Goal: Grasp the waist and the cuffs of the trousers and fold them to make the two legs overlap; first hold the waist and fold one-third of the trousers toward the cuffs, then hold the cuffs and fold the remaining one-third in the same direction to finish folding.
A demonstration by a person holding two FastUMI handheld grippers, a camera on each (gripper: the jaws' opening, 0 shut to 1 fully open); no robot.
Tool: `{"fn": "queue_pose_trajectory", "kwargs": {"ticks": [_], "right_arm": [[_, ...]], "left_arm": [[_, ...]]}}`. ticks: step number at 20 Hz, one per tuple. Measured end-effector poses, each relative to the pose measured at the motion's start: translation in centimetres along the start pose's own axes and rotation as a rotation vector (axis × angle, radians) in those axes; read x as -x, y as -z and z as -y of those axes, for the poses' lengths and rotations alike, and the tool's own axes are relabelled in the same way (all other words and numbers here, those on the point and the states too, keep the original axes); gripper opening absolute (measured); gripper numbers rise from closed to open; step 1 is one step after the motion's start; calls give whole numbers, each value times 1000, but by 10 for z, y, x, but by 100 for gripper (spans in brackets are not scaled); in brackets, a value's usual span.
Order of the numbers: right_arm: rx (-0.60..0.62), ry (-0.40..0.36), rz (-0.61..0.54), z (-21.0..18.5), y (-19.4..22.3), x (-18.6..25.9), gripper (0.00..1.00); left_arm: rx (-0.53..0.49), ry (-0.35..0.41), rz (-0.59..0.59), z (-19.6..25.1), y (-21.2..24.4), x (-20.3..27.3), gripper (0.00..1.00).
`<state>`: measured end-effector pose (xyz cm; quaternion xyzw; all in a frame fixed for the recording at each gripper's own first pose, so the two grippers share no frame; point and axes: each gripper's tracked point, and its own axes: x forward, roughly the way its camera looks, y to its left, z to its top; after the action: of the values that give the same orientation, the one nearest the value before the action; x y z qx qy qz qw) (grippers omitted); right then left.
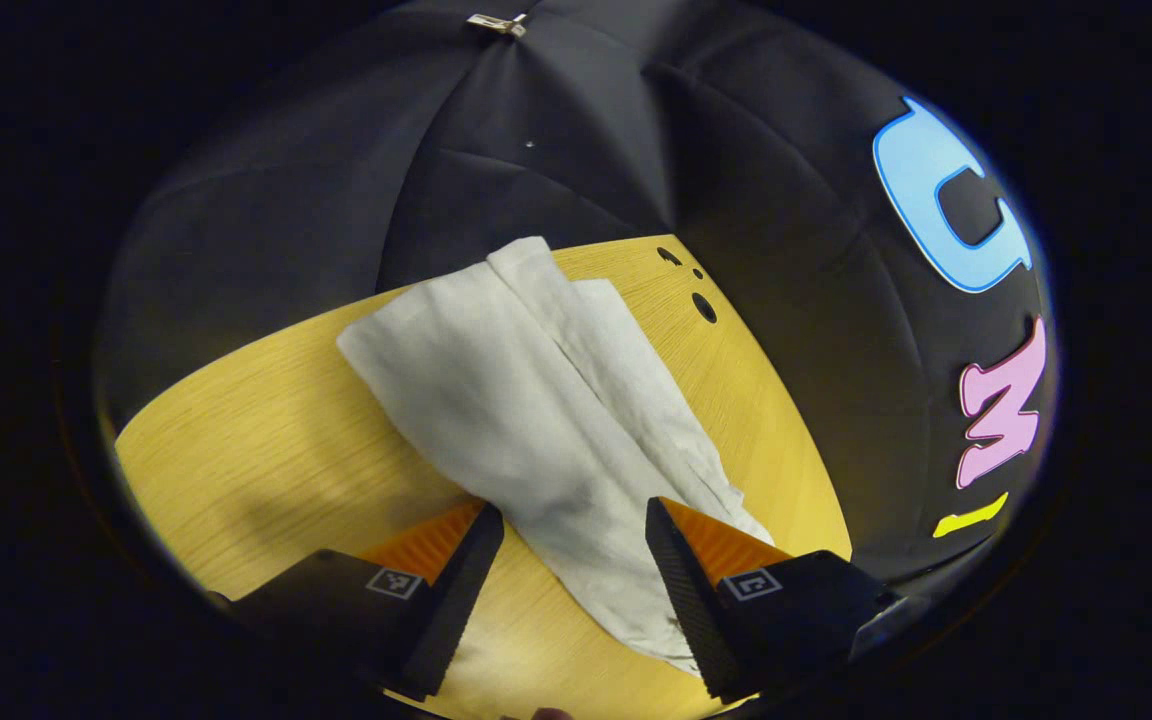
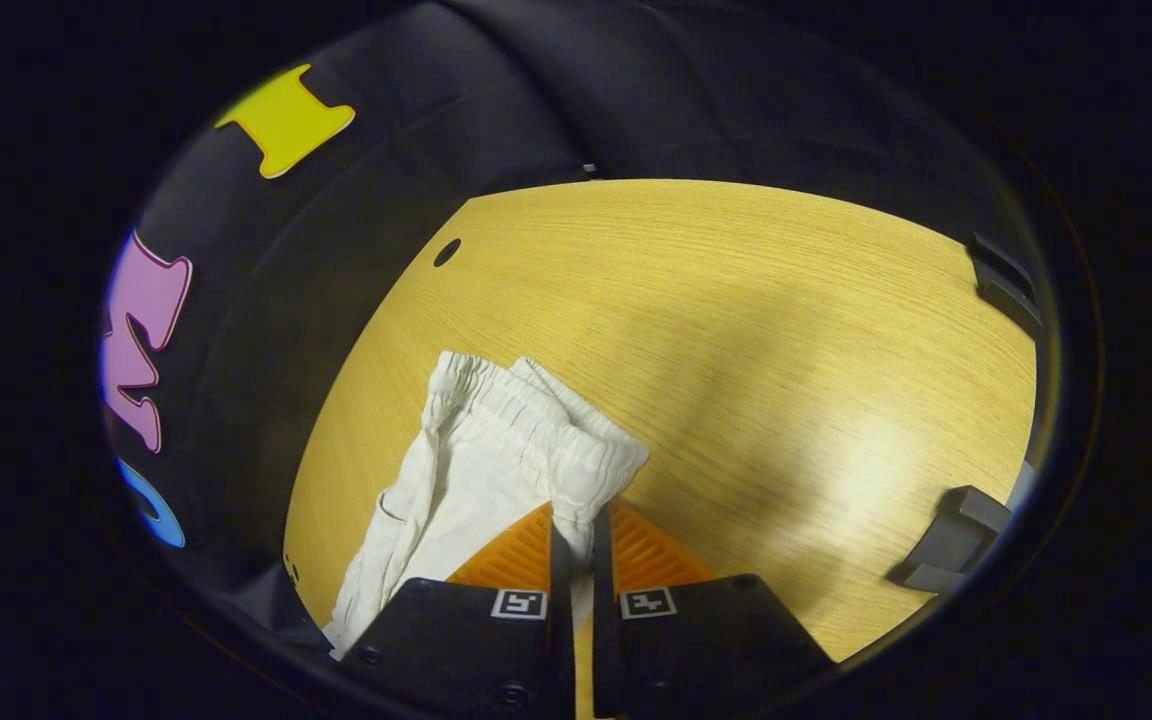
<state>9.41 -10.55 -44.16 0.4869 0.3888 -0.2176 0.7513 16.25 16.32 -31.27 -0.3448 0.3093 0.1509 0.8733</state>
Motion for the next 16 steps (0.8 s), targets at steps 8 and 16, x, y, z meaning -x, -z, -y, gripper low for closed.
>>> {"fn": "queue_pose_trajectory", "kwargs": {"ticks": [8,16], "right_arm": [[17,-12,25,-2,-4,1,12],[52,-67,111,-5,-25,26,12]], "left_arm": [[-12,-72,-44,1,-3,-25,8],[55,-26,-52,-8,35,4,6]]}}
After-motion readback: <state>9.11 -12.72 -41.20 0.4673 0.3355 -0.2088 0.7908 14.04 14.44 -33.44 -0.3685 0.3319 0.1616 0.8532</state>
